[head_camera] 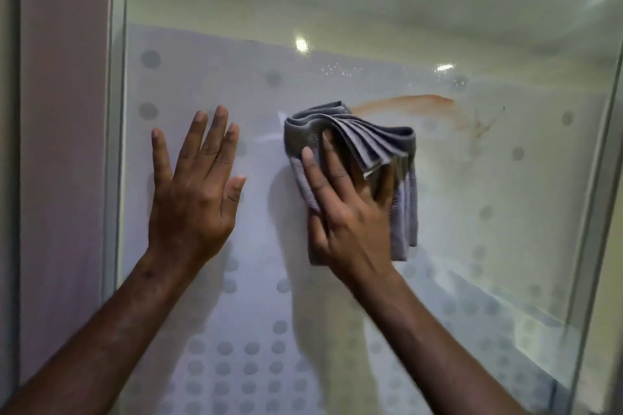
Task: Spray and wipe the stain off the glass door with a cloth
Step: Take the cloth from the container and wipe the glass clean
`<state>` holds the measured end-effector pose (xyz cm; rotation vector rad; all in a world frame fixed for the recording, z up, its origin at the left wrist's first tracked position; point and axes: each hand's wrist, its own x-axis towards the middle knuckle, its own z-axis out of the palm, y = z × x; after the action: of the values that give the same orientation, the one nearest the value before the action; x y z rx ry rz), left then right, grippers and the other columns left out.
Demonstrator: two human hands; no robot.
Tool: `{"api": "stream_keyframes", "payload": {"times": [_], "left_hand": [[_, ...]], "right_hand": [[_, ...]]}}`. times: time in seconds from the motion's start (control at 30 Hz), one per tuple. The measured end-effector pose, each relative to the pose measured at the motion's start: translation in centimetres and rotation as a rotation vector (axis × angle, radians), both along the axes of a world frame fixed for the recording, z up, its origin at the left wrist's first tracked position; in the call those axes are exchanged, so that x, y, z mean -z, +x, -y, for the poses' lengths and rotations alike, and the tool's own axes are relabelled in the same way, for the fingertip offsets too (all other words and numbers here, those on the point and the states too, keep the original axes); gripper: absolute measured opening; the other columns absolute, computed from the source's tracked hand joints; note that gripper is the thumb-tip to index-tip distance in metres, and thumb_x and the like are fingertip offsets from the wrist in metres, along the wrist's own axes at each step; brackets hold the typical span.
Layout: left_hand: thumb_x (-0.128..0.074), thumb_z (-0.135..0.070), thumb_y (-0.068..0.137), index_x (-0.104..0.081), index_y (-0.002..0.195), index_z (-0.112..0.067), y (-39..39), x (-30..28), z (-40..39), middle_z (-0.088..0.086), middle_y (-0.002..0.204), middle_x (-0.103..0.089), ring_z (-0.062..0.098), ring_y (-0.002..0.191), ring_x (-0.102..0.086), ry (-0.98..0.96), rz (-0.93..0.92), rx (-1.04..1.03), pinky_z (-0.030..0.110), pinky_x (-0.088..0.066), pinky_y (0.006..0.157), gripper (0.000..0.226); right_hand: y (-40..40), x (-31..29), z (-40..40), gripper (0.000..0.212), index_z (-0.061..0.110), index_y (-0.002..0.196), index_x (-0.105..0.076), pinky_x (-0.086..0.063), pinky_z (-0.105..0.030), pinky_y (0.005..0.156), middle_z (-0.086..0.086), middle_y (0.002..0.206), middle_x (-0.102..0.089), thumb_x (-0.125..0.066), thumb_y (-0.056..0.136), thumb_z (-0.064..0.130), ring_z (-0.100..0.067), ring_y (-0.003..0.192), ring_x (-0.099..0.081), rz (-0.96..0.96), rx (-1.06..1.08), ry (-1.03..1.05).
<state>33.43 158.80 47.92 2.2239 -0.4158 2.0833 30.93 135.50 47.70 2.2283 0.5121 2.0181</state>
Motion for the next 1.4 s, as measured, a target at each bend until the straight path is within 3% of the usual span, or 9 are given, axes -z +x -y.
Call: {"api": "stream_keyframes", "payload": {"times": [0.13,0.33,0.43,0.63,0.83,0.93,1.03,1.17,1.4], "left_hand": [[-0.023,-0.046,0.109,-0.024,0.164,-0.011,0.0,0.0,-0.2,0.008,0.174,-0.016,0.026,0.163,-0.011,0.031,-0.010,-0.044,0.067,-0.005,0.127,0.065],[-0.022,-0.050,0.109,-0.022,0.164,-0.012,0.1,0.1,-0.5,0.007,0.175,-0.015,0.026,0.162,-0.013,0.062,0.003,-0.111,0.067,-0.010,0.126,0.067],[-0.021,-0.051,0.109,-0.020,0.165,-0.011,0.1,0.0,-0.3,0.008,0.175,-0.013,0.027,0.163,-0.012,0.062,-0.006,-0.119,0.068,-0.008,0.126,0.068],[-0.018,-0.045,0.109,-0.019,0.165,-0.011,-0.1,0.0,-0.2,0.009,0.175,-0.012,0.027,0.163,-0.009,0.059,-0.020,-0.092,0.069,-0.007,0.126,0.065],[-0.031,-0.039,0.107,-0.036,0.159,-0.013,-0.8,-1.2,-0.5,0.009,0.172,-0.027,0.029,0.159,-0.025,0.038,0.002,-0.021,0.061,-0.014,0.125,0.059],[-0.030,-0.047,0.107,-0.035,0.160,-0.017,-0.9,-3.6,-1.6,0.010,0.172,-0.024,0.032,0.160,-0.021,0.037,-0.014,-0.024,0.059,-0.014,0.126,0.061],[-0.025,-0.059,0.105,-0.025,0.164,-0.022,-0.9,-5.2,-2.3,0.011,0.175,-0.013,0.034,0.162,-0.010,0.040,-0.067,-0.074,0.068,-0.007,0.126,0.070],[-0.015,-0.071,0.101,-0.015,0.166,-0.023,-0.8,-5.1,-2.3,0.012,0.175,-0.006,0.034,0.163,-0.004,0.064,-0.089,-0.123,0.072,-0.006,0.124,0.081],[-0.007,-0.081,0.096,-0.016,0.166,-0.020,-1.0,-5.1,-2.3,0.014,0.175,-0.007,0.036,0.162,-0.005,0.087,-0.105,-0.106,0.074,-0.006,0.123,0.093]], "right_hand": [[-0.4,-2.2,4.1,0.077,0.023,0.159,-0.041,-0.017,-0.073,0.120,-0.004,0.169,-0.030,-0.057,0.084,0.023,-0.024,0.150,-0.041,0.051,0.042,0.011],[-0.6,-8.1,11.1,0.071,0.023,0.161,-0.035,-0.011,-0.055,0.128,-0.005,0.172,-0.022,-0.050,0.092,0.016,-0.027,0.159,-0.022,0.057,0.019,0.650],[-0.3,-10.3,10.5,0.068,0.025,0.163,-0.030,-0.014,-0.052,0.128,0.000,0.173,-0.018,-0.046,0.097,0.017,-0.023,0.161,-0.015,0.066,-0.068,0.802],[-0.5,-8.9,3.8,0.077,0.022,0.160,-0.038,-0.025,-0.053,0.123,-0.005,0.171,-0.026,-0.052,0.084,0.017,-0.028,0.157,-0.027,0.030,-0.111,0.432],[-1.1,0.3,3.3,0.066,0.028,0.154,-0.048,-0.031,-0.068,0.115,-0.001,0.167,-0.033,-0.055,0.089,0.021,-0.027,0.138,-0.052,-0.029,-0.054,-0.093],[-1.3,-0.4,6.9,0.068,0.021,0.149,-0.056,-0.034,-0.069,0.114,-0.008,0.163,-0.040,-0.060,0.081,0.013,-0.029,0.143,-0.051,0.009,-0.033,-0.009],[-1.3,-5.3,9.0,0.072,0.016,0.149,-0.056,-0.030,-0.064,0.118,-0.013,0.164,-0.038,-0.055,0.077,0.010,-0.030,0.148,-0.045,0.046,-0.007,0.303],[-1.1,-13.2,8.0,0.071,0.027,0.156,-0.045,-0.027,-0.055,0.121,-0.004,0.170,-0.029,-0.046,0.086,0.017,-0.028,0.157,-0.027,0.054,-0.057,0.540],[-1.0,-14.6,1.1,0.068,0.031,0.157,-0.042,-0.010,-0.053,0.129,-0.002,0.170,-0.029,-0.048,0.090,0.024,-0.027,0.157,-0.028,0.008,-0.107,0.113]]}}
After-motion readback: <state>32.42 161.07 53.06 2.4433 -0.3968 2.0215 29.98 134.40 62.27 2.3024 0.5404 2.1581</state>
